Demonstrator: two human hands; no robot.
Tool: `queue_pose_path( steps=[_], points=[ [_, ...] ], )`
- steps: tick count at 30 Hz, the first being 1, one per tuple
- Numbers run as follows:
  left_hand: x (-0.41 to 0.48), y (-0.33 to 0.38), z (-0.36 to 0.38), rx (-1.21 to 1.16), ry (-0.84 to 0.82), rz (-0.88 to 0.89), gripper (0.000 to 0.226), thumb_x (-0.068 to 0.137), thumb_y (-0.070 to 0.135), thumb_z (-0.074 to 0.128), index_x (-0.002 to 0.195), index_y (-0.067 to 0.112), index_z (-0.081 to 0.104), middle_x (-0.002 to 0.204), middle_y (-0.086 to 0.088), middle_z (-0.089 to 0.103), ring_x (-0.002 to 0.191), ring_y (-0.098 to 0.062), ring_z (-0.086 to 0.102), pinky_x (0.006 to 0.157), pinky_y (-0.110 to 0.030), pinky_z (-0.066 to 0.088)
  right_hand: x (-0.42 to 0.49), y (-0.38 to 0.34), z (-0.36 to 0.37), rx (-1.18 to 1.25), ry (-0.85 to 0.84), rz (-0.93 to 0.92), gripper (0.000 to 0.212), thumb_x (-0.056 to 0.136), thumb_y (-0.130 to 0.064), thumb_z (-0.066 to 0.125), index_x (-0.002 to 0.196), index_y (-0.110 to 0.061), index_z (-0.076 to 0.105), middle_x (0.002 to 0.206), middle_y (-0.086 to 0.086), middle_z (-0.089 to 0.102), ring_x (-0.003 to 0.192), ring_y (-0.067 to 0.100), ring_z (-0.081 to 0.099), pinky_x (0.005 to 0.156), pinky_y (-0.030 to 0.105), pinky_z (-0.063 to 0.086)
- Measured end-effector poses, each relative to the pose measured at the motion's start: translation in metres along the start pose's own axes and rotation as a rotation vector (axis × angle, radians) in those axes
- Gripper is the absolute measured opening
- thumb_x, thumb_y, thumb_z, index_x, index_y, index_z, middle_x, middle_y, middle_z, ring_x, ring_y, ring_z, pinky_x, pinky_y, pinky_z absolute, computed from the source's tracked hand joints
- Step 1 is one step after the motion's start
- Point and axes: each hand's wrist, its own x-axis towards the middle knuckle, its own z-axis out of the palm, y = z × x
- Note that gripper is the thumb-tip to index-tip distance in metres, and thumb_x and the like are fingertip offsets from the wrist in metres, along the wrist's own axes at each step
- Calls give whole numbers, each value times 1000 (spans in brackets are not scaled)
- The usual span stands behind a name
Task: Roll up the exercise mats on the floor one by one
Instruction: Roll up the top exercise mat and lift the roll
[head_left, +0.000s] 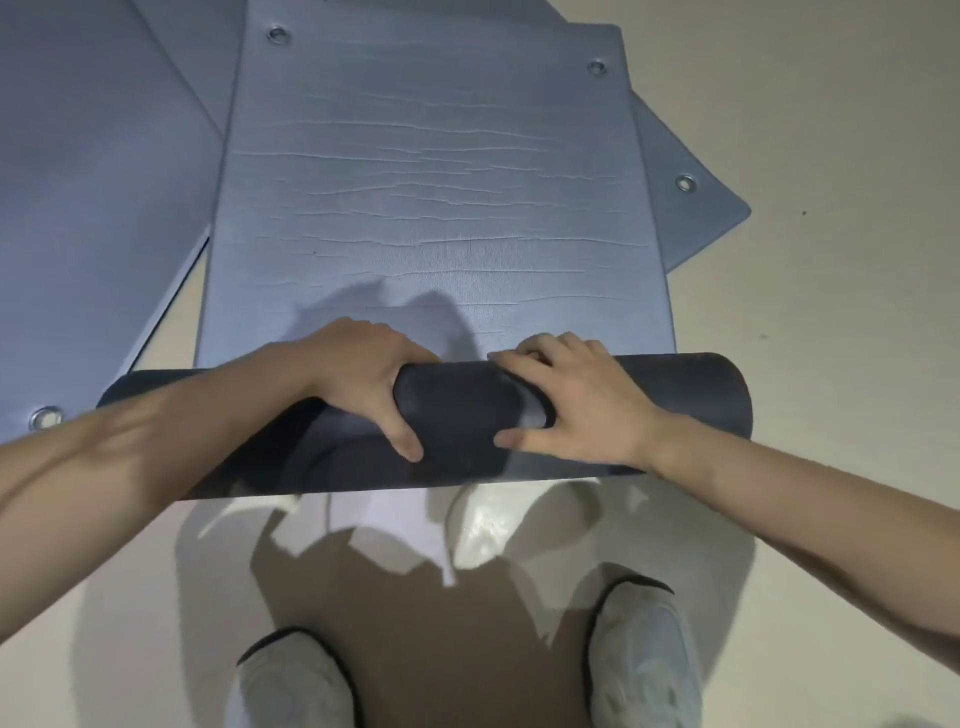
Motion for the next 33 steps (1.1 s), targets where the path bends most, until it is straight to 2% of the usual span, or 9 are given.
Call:
queue_pose_path(
  steps=[3,6,10,16,20,23,25,29,33],
  points=[
    [7,-8,-10,-47,-60,5,85,40,90,76,116,57,58,104,28,63,101,-9,63,88,-36,49,-22,-25,28,-220,90,-20,112,72,-93,46,159,-23,35,155,17,42,138,45,40,115,63,30],
    [7,-10,-15,-79,-48,-4,95,43,90,74,131,61,52,109,33,58,107,-4,58,87,-36,43,-19,-22,45,-360,85,-39,123,70,-95,49,161,-17,25,160,26,34,143,53,34,115,71,25],
    [-6,-20,-13,-129,188,-118,105,47,96,64,143,54,48,128,30,59,118,-2,57,95,-39,42,5,-8,30,-348,92,-70,120,69,-96,48,159,-19,28,152,21,43,133,46,45,111,61,34],
    [-23,-7,15,71,683,-26,70,81,75,48,133,33,65,125,12,67,112,-18,60,84,-36,45,45,12,-16,-165,-66,-34,117,61,-100,50,155,-35,26,136,-4,54,116,26,53,102,46,42],
    [-18,24,38,188,799,-55,90,74,77,57,143,19,58,143,-1,60,125,-30,57,102,-46,42,76,28,-43,71,-196,4,103,63,-90,66,150,-44,34,126,-13,60,115,20,55,97,42,45],
    [-6,29,44,277,779,-119,112,66,85,63,148,10,50,150,-15,53,133,-41,51,111,-56,35,91,34,-56,188,-273,33,96,67,-83,72,149,-45,39,137,-17,58,125,17,55,102,42,45],
    [1,22,37,297,747,-141,120,60,89,63,149,10,49,149,-16,54,132,-41,52,111,-56,35,97,36,-59,125,-254,52,100,68,-88,67,152,-41,39,142,-12,57,129,20,53,106,44,42],
    [12,5,4,292,659,-139,121,60,99,49,151,19,45,143,-5,60,123,-32,60,103,-49,45,94,37,-64,-90,39,113,110,68,-100,39,155,-33,39,142,-1,56,126,29,51,107,49,37],
    [24,-6,-38,170,477,-145,119,58,102,52,154,33,36,139,7,60,120,-23,59,96,-43,46,71,29,-44,-209,248,61,110,69,-99,40,153,-28,40,145,0,52,126,30,50,110,50,34]
  ],
)
